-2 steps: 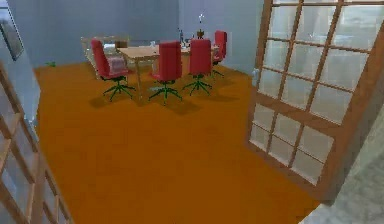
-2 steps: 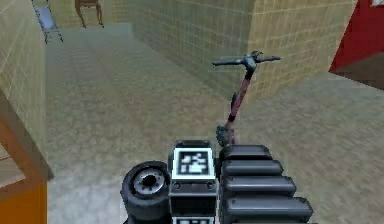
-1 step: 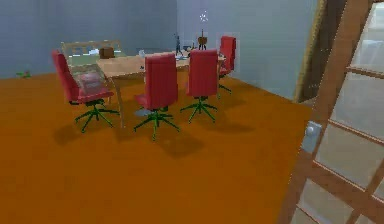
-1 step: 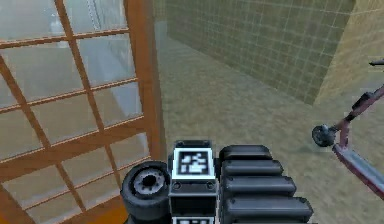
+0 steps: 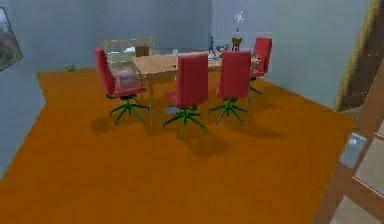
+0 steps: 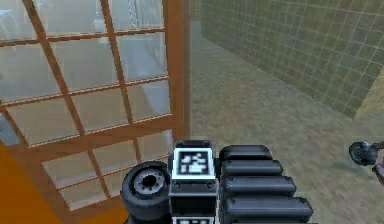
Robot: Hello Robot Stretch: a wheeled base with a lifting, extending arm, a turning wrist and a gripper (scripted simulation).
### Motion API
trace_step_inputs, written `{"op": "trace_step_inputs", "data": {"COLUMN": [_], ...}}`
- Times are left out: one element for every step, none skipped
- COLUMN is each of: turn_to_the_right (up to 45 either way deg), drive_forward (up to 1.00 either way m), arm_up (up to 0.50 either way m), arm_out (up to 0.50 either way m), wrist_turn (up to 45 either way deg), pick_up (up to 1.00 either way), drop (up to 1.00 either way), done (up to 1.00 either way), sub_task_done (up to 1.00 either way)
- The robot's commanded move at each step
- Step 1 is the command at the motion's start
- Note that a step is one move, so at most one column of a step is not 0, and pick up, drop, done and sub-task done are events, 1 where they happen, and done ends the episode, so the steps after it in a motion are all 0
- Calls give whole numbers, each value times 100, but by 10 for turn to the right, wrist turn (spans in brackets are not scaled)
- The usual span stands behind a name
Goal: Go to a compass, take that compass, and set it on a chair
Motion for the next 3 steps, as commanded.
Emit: {"op": "trace_step_inputs", "data": {"turn_to_the_right": [0, -180, 0], "drive_forward": [20, 0, 100], "arm_up": [0, 0, 0], "arm_out": [0, 0, 0], "wrist_turn": [0, 0, 0], "pick_up": [0, 0, 0], "drop": [0, 0, 0], "done": [0, 0, 0], "sub_task_done": [0, 0, 0]}}
